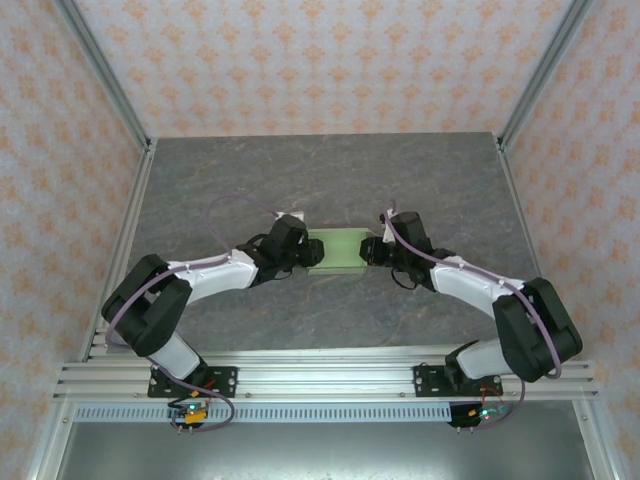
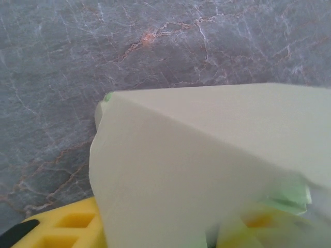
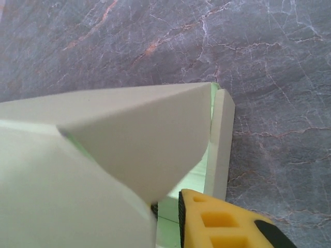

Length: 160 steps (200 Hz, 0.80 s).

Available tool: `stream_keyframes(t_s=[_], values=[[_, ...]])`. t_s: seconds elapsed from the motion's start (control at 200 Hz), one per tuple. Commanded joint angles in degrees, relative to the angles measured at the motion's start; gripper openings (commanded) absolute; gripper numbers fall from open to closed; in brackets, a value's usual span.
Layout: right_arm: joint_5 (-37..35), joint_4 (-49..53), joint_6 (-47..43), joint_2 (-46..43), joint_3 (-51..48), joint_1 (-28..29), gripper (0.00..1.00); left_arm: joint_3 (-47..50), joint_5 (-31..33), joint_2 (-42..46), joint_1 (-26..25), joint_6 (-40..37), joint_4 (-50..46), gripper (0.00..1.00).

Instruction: Fold the paper box

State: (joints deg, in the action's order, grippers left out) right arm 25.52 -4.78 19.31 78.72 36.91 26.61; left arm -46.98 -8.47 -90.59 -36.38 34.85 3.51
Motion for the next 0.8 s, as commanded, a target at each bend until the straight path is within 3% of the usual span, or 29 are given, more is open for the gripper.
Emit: stream_keyframes(t_s=[0.0,0.13,0.405,0.546,0.796], values=[[-0.9,0.8,-0.3,-2.0,0.1,0.4,0.23,-0.4,4.2,4.4,-0.2,-2.5,-3.6,0.60],[-1.7,1.2,-0.7,-2.4,0.4,0.4,0.27,1.2,6.3,7.3,-0.3,-3.9,-4.3,0.71],[-3.7,3.3,-2.0,-2.4,2.2,0.4,0.43,-2.2,10.8,6.7,-0.3,-9.4,-6.6,0.72],[-6.1,4.8,-4.5,-2.7,3.5,0.4,0.46,-4.8,11.4,4.8,-0.2,-11.7,-6.9,0.68],[-7.0,5.7,-7.2,0.0,6.3,0.4,0.47,-7.0,10.8,2.0,-0.2,-12.4,-6.2,0.48]])
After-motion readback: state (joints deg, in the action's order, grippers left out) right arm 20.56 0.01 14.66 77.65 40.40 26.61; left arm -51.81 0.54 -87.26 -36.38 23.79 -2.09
